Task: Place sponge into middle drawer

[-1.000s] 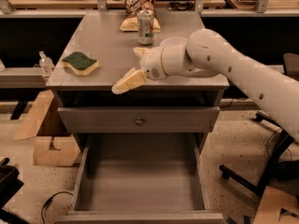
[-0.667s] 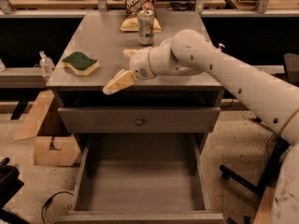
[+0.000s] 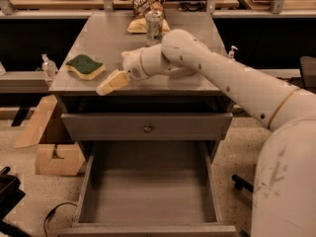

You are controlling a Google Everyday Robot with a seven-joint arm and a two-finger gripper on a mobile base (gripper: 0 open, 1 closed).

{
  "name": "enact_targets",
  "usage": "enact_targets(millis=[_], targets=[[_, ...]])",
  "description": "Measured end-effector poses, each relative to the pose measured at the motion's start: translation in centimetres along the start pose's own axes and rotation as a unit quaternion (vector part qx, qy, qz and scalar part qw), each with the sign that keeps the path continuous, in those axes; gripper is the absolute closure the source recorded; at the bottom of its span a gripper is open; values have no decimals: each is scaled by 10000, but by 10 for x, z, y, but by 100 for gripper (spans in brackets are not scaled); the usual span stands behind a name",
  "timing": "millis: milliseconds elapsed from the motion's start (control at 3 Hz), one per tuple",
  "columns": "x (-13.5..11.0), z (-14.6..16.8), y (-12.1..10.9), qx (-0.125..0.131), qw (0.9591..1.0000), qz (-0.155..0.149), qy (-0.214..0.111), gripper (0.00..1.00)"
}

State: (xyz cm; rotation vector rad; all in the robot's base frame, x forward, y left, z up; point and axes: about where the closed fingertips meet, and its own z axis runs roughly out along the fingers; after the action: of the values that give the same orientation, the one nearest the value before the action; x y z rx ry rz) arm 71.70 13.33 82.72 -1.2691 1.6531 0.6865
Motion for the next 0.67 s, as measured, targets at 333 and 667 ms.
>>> enact_targets(millis=[333,667], targets=[[-7,18,-12,135,9999,77,20,0],[-13,32,-19,184,9998,117,-17,0]])
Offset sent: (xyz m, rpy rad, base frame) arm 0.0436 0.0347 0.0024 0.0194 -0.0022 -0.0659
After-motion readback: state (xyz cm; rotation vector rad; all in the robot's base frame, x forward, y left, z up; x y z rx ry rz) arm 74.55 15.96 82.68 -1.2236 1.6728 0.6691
